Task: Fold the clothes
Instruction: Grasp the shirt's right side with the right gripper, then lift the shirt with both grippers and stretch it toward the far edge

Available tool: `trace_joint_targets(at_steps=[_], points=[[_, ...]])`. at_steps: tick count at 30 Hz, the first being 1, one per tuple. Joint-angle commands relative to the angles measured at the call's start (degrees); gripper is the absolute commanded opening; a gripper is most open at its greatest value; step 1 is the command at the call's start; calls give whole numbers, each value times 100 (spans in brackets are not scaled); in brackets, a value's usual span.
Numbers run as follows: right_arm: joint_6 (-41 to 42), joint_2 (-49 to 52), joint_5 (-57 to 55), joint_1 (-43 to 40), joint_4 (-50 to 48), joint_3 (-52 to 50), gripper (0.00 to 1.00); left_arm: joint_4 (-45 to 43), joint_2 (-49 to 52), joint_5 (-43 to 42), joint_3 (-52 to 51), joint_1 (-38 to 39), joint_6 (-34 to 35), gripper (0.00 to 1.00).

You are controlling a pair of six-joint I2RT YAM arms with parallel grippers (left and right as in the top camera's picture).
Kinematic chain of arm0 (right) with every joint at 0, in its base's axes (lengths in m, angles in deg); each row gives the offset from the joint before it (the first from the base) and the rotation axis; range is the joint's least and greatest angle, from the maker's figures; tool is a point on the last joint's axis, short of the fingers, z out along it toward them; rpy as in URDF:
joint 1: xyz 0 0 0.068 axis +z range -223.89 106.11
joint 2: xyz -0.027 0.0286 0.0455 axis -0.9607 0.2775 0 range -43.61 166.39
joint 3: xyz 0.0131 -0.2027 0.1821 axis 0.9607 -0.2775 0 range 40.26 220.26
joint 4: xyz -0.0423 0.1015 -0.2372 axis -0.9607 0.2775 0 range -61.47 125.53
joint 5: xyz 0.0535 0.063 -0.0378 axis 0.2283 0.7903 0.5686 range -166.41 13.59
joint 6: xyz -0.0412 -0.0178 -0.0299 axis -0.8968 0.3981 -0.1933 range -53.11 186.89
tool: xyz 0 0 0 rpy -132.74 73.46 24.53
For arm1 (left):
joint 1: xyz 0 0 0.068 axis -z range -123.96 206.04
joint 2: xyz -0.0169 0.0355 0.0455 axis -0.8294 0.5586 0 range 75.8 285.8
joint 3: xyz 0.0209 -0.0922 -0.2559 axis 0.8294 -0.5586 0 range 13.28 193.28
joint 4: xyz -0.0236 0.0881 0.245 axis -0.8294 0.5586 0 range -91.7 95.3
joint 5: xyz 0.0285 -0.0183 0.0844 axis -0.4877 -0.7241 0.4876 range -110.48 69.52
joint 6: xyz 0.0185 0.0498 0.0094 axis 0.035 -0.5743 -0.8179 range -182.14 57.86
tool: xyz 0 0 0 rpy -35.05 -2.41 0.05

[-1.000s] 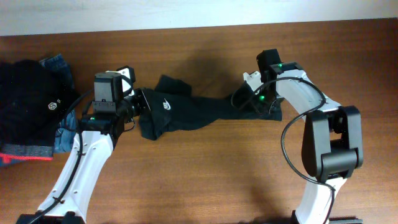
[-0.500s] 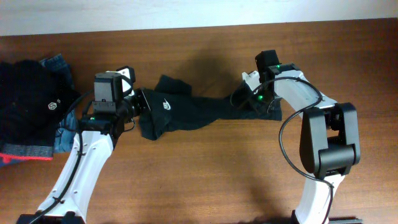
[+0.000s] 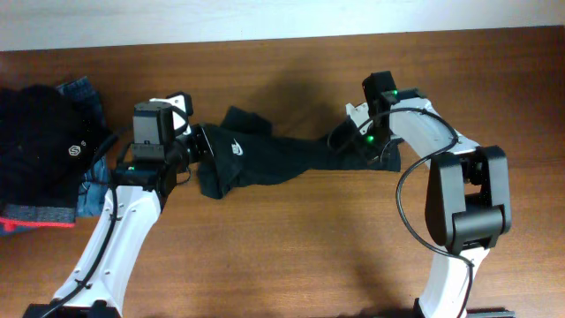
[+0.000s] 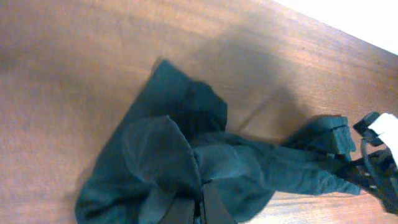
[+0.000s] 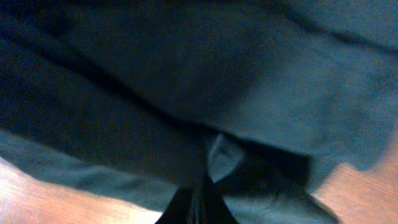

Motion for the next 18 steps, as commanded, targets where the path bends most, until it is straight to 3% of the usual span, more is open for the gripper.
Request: trace_joint_targets(at_steps=[1,12,18], points=[[262,-610,-533,-13,339,855,4,-70,-79,33,356,-17,-748,1],[651,-1668,-752,-127,1882,3475,4,85,-90,35,1751,-17,-1788,1],[730,-2142,-754,-136,2175,3899,4,605,-129,254,2645,-20,-2179,0]])
